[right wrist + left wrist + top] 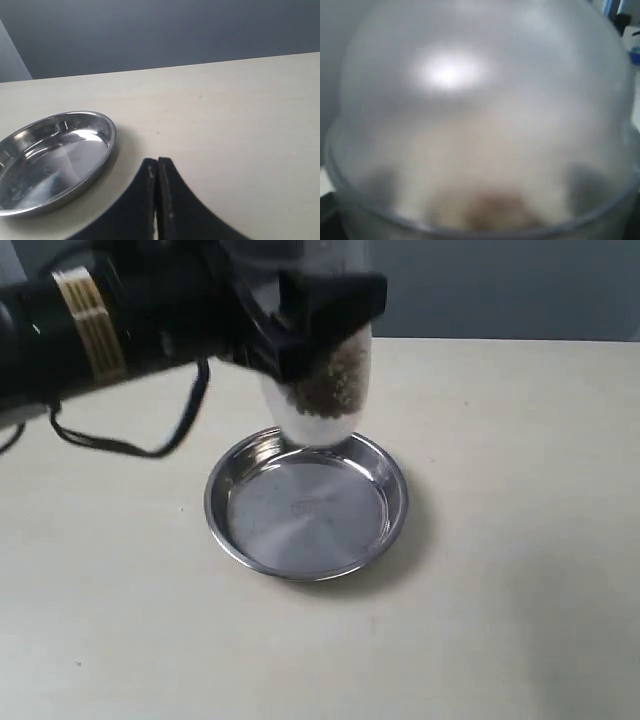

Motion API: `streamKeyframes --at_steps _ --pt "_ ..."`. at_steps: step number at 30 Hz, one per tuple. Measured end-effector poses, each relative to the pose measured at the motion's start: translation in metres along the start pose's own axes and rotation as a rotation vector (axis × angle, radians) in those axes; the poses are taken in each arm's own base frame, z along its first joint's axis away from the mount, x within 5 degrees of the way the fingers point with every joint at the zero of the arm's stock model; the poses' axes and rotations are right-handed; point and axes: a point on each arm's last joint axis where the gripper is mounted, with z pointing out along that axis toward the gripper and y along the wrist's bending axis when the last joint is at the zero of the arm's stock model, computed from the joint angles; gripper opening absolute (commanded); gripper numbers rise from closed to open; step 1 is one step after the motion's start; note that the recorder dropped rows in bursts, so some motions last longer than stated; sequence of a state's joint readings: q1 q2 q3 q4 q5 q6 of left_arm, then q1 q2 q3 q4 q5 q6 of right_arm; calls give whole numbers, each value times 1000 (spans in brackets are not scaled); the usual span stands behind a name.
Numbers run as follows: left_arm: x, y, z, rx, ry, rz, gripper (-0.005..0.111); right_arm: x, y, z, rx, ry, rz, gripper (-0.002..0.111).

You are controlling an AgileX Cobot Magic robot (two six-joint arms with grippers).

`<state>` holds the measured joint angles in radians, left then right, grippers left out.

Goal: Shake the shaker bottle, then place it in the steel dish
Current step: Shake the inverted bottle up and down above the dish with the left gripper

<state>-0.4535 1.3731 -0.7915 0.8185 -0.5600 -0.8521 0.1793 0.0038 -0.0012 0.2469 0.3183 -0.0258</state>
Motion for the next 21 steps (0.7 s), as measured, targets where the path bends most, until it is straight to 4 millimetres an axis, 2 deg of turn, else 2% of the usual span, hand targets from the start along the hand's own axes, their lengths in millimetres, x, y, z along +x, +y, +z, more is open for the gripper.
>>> streamKeyframes --at_steps 2,3,5,6,7,10,12,15,16,17,21 --pt "24 5 5 -15 96 -17 0 0 0 0 0 0 0 -1" --pt "27 5 6 -12 112 -2 0 0 0 0 0 0 0 -1" --pt "-4 -2 1 9 17 59 0 0 0 0 0 0 0 -1" --pt "-13 -4 -1 12 -16 63 0 0 0 0 0 0 0 -1" --pt "-14 -5 -3 10 -28 44 0 0 0 0 0 0 0 -1" --pt "19 1 0 -8 58 -35 0 0 0 0 0 0 0 -1" --pt "25 2 2 -4 88 -2 0 0 0 0 0 0 0 -1" --pt "-17 -7 -7 -21 -21 112 0 0 0 0 0 0 0 -1" --pt "-27 -8 -11 -46 -46 115 0 0 0 0 0 0 0 -1" --pt "-28 -7 -13 -69 -47 96 0 0 0 0 0 0 0 -1" --pt "10 4 -8 -113 81 33 0 0 0 0 0 0 0 -1"
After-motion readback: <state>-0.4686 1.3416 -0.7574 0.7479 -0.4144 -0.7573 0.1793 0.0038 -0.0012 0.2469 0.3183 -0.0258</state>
